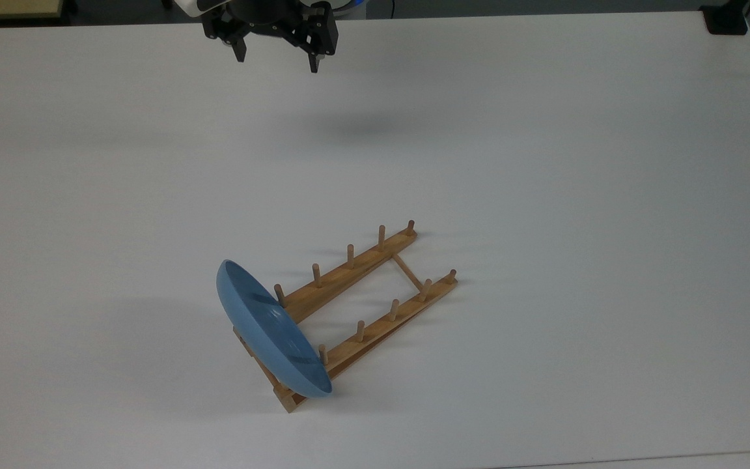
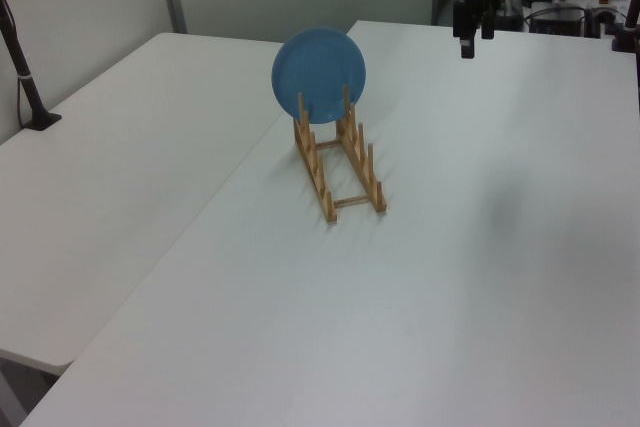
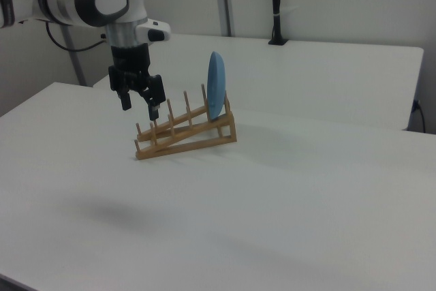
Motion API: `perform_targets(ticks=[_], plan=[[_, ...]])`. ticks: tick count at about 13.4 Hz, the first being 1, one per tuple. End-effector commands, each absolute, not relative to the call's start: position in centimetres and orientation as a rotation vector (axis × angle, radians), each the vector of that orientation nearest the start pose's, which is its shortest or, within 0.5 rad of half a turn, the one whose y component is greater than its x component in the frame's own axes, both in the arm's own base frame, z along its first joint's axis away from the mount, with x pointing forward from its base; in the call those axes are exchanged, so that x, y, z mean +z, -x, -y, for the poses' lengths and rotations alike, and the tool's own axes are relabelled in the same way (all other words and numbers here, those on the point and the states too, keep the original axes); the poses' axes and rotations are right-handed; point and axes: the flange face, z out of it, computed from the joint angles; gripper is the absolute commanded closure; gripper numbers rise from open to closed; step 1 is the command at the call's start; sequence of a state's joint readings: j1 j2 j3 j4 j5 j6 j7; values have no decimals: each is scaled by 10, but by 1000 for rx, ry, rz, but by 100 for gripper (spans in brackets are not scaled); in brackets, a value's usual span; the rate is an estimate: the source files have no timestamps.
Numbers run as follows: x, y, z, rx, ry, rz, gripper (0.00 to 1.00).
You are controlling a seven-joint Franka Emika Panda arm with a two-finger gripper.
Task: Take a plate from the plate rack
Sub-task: 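Open the gripper and move it toward the blue plate in the rack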
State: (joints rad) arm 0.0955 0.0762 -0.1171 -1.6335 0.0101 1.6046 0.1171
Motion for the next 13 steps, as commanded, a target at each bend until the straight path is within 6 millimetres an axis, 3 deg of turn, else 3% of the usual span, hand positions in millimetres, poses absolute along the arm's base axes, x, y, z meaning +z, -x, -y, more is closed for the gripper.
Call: perform_targets(ticks=[1,13], plan=[[560,-570,9,189,3146,-203,0],[561,-566,10,218,3144,-206,0]])
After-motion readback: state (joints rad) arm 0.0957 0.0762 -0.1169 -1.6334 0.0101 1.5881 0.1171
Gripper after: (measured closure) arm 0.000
